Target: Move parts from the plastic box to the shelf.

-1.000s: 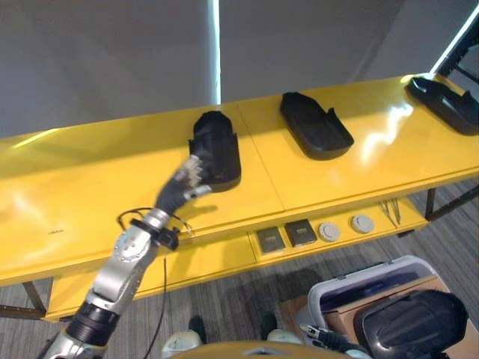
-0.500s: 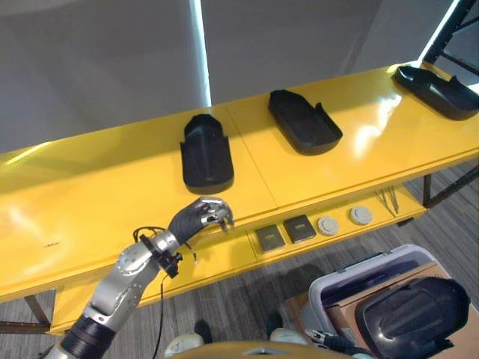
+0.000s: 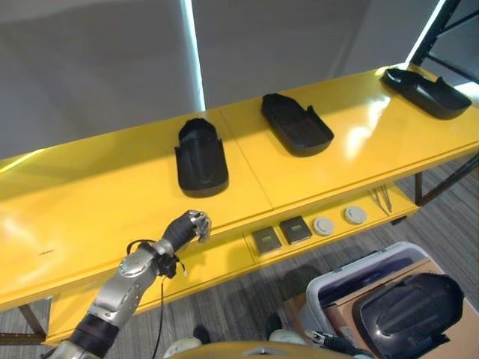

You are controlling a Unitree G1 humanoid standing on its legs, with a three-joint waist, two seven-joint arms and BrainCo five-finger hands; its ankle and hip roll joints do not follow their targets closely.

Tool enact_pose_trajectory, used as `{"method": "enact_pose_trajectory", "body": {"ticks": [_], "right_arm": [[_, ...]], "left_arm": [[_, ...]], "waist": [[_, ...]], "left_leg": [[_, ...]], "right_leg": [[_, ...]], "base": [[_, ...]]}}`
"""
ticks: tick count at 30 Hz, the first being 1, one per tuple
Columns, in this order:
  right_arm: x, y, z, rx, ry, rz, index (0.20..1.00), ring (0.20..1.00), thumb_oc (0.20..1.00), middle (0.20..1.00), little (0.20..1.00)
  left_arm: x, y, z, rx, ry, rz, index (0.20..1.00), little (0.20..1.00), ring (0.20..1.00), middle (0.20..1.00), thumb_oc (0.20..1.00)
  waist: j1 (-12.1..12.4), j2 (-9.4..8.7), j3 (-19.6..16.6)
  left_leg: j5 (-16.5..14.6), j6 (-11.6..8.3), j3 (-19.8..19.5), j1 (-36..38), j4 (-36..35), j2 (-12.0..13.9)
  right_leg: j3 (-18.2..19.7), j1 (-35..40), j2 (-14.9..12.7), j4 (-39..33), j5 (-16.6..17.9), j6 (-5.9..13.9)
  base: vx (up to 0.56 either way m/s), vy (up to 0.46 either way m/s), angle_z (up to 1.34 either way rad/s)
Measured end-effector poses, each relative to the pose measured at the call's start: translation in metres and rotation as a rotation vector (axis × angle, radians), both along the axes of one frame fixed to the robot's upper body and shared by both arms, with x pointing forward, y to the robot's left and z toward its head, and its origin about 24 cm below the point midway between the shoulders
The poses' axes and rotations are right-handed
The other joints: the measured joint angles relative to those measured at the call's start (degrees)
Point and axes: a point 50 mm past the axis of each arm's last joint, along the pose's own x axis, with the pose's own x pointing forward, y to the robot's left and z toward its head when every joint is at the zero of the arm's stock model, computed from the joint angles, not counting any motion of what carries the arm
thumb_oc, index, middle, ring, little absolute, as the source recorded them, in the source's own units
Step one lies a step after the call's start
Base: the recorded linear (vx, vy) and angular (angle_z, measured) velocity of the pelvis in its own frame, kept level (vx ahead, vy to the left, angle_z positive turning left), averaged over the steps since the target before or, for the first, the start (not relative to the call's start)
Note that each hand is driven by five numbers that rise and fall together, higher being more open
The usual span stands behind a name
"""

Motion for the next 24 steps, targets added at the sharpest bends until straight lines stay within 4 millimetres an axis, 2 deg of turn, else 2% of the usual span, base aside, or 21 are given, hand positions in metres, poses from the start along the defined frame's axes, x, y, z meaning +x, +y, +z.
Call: {"method": "enact_pose_trajectory", "body": {"ticks": [4,7,14,17,24], "right_arm": [[0.001,0.000,0.000,-0.012,0.001,0.030,1.000,1.000,1.000,1.000,1.000],[0.003,0.000,0.001,-0.012,-0.002,0.038,1.000,1.000,1.000,1.000,1.000],[-0.002,0.005,-0.001,0.009,0.018,0.070,1.000,1.000,1.000,1.000,1.000],[0.005,0.007,0.001,0.016,0.000,0.079,1.000,1.000,1.000,1.000,1.000],[-0.002,0.005,-0.001,0.006,0.036,0.106,1.000,1.000,1.000,1.000,1.000]], "left_arm": [[0.014,-0.011,0.004,-0.010,-0.016,0.017,0.200,0.200,0.200,0.200,0.200],[0.021,-0.013,0.001,0.010,-0.003,0.038,0.200,0.200,0.200,0.200,0.200],[0.033,-0.015,0.002,0.011,-0.012,0.108,0.200,0.200,0.200,0.200,0.200],[0.040,-0.014,0.001,0.043,-0.015,0.164,0.200,0.200,0.200,0.200,0.200],[0.053,-0.009,-0.008,0.082,0.002,0.259,0.200,0.200,0.200,0.200,0.200]], "waist": [[-0.6,-0.44,-0.1],[-1.7,-0.68,-0.1],[-3.4,-2.70,-0.6],[-3.6,-2.80,-0.7],[-3.6,-2.78,-0.8]], "left_leg": [[-0.1,-0.02,0.7,0.6,-0.1,0.0],[-0.5,-0.18,1.0,0.7,0.0,0.1],[-0.7,-0.20,1.6,0.8,0.0,0.2],[-0.3,0.06,2.4,0.9,0.1,0.2],[-0.9,-0.33,2.6,1.8,0.0,0.3]], "right_leg": [[0.8,0.0,0.0,0.3,0.0,0.00],[1.0,-0.1,0.0,0.5,0.0,-0.02],[1.4,-0.4,0.0,0.7,0.0,-0.07],[2.3,-0.9,0.1,1.1,0.1,-0.01],[2.7,-0.2,0.2,1.2,-0.1,-0.08]], "base": [[0.04,-0.026,-0.09],[0.02,-0.021,-0.06],[0.01,-0.013,-0.03],[0.02,-0.014,-0.13],[0.01,-0.005,-0.01]]}}
